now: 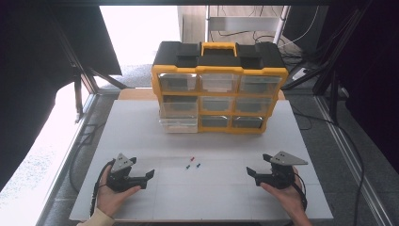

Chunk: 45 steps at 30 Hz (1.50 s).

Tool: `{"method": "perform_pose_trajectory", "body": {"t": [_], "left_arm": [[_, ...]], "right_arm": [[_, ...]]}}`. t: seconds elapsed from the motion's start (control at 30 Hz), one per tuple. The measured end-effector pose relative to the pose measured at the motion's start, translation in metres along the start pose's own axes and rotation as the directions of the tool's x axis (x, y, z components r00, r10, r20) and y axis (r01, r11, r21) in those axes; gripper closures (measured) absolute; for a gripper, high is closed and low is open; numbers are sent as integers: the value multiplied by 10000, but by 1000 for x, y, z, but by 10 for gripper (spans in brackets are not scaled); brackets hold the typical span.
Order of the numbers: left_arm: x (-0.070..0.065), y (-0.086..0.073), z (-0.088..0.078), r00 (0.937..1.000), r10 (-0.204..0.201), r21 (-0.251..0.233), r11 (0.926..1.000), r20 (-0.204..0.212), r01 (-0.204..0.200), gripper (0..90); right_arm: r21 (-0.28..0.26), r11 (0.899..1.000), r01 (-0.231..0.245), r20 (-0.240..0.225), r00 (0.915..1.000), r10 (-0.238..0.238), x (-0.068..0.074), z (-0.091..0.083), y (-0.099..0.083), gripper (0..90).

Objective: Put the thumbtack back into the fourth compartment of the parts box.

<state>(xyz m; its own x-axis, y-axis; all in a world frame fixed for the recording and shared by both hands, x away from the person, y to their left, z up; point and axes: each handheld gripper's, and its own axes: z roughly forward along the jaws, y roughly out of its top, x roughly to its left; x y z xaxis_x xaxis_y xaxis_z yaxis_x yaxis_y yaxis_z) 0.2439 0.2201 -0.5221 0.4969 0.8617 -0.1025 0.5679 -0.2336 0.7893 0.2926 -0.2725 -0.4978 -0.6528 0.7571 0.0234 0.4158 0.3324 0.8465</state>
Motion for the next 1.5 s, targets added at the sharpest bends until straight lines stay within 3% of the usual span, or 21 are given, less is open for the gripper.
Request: {"method": "perform_pose_trajectory", "body": {"t": [0.33, 0.47, 0.63, 1.0, 1.5], "left_arm": [[-1, 2, -1, 10000, -6, -77, 10000, 83, 6, 131], [-2, 2, 0, 9999, 72, -32, 10000, 103, -71, 136], [-3, 2, 0, 9989, -11, 18, 10000, 460, 10, 139], [-14, 13, -2, 9965, 285, 139, 9995, 791, -297, 151], [-33, 27, -3, 9890, 891, 626, 9933, 1177, -969, 171]], "right_arm": [[-91, 9999, -121, -70, 9999, 120, -4, 1, -1, 163], [-145, 9984, -551, -374, 9978, 545, -5, 0, -2, 167], [-174, 9984, -535, -301, 9981, 530, -3, -3, -3, 169], [5, 9998, -211, -27, 9998, 211, 2, -1, -3, 180], [97, 9999, -142, -73, 9999, 142, 3, 2, -2, 190]]}}
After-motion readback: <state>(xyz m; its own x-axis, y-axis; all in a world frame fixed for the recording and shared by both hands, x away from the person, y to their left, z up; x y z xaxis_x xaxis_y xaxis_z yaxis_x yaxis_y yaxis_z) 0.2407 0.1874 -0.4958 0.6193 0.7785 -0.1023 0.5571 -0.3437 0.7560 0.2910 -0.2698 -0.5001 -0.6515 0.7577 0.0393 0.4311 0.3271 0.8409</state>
